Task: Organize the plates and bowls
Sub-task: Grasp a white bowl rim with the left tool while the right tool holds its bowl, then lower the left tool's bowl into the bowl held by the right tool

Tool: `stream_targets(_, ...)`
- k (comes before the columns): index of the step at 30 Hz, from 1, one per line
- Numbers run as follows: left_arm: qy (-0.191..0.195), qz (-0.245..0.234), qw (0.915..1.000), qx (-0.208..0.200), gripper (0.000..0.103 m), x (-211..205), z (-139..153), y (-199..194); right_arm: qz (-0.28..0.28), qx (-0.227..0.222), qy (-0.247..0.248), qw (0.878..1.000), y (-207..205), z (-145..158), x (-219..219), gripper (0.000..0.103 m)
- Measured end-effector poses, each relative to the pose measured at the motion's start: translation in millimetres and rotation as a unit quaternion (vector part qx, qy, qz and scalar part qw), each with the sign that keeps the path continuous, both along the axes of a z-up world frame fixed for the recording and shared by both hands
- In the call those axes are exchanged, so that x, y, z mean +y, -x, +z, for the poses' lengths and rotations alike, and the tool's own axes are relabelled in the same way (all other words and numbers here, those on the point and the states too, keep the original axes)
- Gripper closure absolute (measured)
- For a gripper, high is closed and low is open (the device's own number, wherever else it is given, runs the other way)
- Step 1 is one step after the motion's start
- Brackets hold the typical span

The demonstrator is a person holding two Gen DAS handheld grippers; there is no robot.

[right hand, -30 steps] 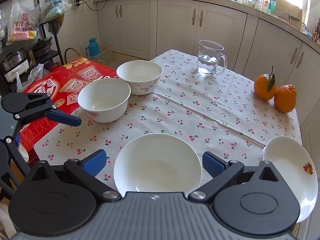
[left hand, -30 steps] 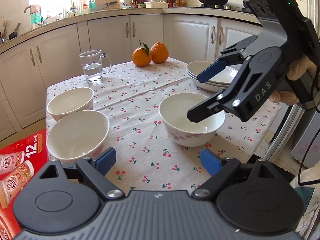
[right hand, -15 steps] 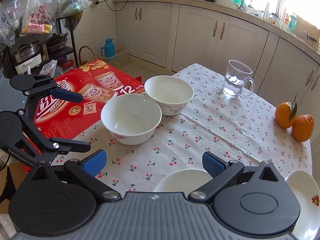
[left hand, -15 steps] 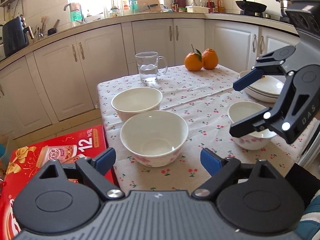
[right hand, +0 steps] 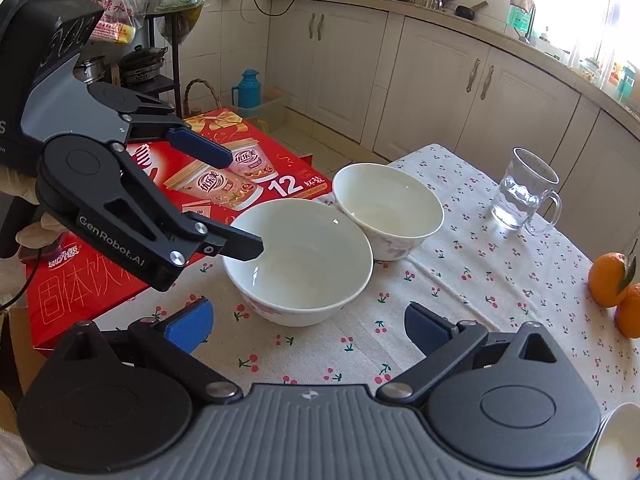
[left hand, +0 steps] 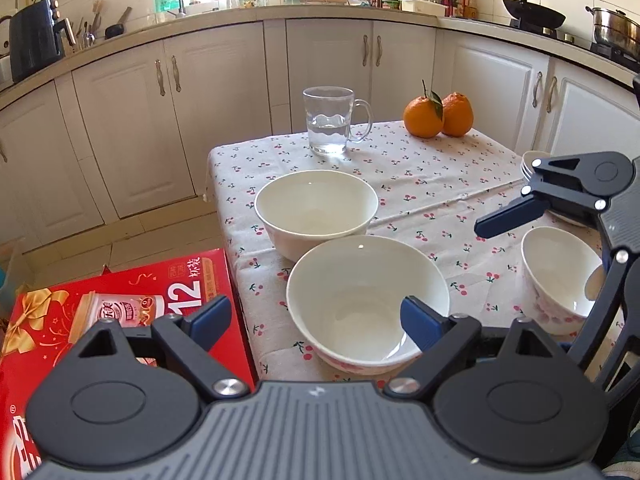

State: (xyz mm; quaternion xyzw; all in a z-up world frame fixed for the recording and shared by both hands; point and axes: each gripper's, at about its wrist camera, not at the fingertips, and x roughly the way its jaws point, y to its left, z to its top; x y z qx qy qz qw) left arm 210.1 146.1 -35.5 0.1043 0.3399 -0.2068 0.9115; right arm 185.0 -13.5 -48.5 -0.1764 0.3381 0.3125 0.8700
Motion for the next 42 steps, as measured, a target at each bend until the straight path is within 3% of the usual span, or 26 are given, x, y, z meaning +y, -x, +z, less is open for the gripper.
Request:
stream_targets(6,-0.004,-0.015,0.9995,0.026,0.017,-6,-5,-22,0.015,0.028,-0.008,0.999,-17,-13,8,0.005)
stream_targets(14,0.000,-0.031,0.9967,0.075,0.044,-9,-12,-47,0.034,0.048,-0.012,0.998,-32,-23,13,0.016)
stream_targets(23,0.002,-0.044,0.9939,0.101,0.056,-10,-15,-56,0.042,0.046,-0.014,0.998,-35,-24,12,0.023)
stream_targets(42,-0.014,-0.052,0.9934,0.101,0.060,-15,-12,-51,0.044,0.046,-0.023,0.998,-31,-21,6,0.023)
